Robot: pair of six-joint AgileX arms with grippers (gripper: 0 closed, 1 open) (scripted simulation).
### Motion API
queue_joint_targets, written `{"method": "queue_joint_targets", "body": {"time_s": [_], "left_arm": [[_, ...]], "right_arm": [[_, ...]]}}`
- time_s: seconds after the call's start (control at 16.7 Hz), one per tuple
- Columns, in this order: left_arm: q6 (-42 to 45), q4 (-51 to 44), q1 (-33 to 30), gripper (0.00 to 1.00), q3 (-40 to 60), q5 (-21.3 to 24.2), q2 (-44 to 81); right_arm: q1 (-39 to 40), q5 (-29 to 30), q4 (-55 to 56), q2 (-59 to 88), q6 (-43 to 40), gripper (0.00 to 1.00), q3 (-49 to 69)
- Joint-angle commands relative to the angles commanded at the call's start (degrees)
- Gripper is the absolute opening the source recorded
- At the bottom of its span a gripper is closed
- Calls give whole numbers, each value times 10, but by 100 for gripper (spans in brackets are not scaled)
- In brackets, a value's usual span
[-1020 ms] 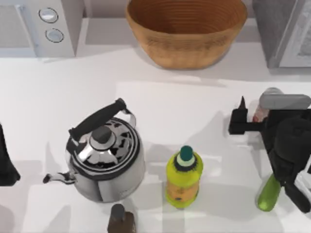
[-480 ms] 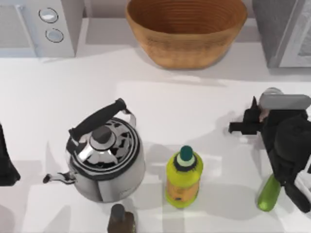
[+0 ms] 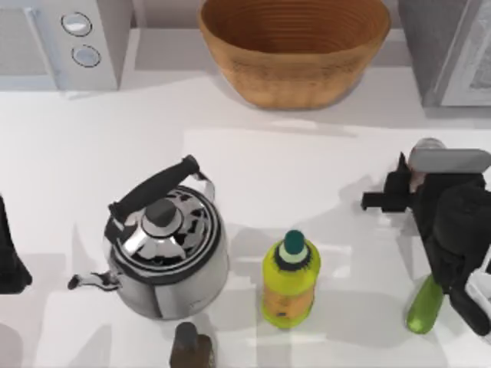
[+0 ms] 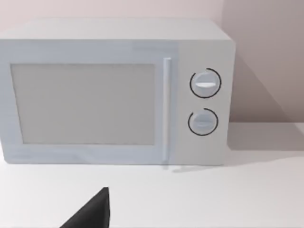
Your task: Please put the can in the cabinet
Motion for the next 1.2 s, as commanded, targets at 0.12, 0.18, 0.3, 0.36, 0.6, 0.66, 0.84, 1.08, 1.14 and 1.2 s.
{"method": "queue_joint_targets", "body": {"time_s": [0.12,0.18,0.3,0.36,0.6,0.66,0.84,1.08,1.14,1.2], "left_arm": [[0,0,0,100,0,0,0],[0,0,0,100,0,0,0],[0,0,0,100,0,0,0],[0,0,0,100,0,0,0],[0,0,0,100,0,0,0],[0,0,0,100,0,0,0],[0,0,0,100,0,0,0],[0,0,0,100,0,0,0],[0,0,0,100,0,0,0],[0,0,0,100,0,0,0]], "right_arm": [[0,0,0,0,0,0,0],[0,0,0,0,0,0,0],[1,0,0,-1,1,0,-1],[1,0,-1,-2,1,0,0],[1,-1,-63,-62,1,0,10],[1,-2,-92,-88,1,0,13],[1,-3,-206,-181,1,0,22],[1,-5,-365,-313,1,0,33],[1,-5,-395,-341,1,0,37],[1,-5,-419,-365,1,0,42]]}}
